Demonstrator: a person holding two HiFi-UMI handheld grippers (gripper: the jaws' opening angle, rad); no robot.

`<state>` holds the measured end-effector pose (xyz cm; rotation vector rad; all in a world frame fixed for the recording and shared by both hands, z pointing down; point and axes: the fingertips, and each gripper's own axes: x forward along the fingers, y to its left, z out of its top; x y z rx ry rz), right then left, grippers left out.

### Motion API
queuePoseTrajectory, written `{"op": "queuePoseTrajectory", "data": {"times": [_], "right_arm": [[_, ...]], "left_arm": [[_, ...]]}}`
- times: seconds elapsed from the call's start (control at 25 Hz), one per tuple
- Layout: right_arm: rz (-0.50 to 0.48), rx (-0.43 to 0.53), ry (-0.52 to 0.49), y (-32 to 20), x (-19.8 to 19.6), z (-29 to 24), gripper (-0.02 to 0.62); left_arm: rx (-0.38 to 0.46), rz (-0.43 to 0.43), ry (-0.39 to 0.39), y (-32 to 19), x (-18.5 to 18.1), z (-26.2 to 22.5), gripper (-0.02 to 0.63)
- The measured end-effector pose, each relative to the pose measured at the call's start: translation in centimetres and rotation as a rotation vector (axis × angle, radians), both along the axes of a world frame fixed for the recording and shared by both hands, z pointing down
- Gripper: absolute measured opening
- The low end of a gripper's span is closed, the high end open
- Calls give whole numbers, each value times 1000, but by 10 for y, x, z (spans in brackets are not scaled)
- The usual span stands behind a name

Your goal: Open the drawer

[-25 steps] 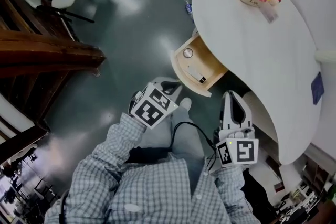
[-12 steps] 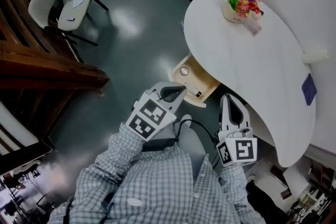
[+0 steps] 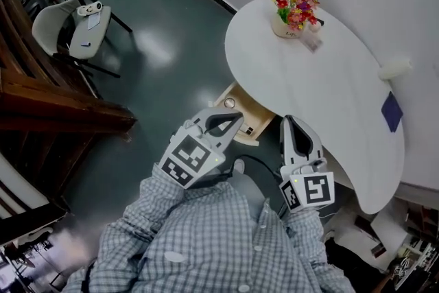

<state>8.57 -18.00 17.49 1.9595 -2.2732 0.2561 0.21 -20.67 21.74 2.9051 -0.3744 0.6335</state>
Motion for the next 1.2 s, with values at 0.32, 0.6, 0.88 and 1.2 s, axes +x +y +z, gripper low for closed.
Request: {"op": "queuePoseTrajectory", "data": {"times": [0.32, 0.6, 0.88, 1.2], "right_arm": [[-9, 13, 15, -3, 2, -6, 9], [-20, 10, 12, -4, 0, -5, 9], [-30, 5, 13, -2, -1, -2, 9], [-28, -10, 10, -2, -1, 2, 9]], "left_arm": [[-4, 23, -7, 3, 9, -2, 6], [-26, 19, -9, 6, 8, 3, 6], [-42, 23, -12, 10, 9, 8, 6], [-57, 34, -19, 12, 10, 13, 6]]}}
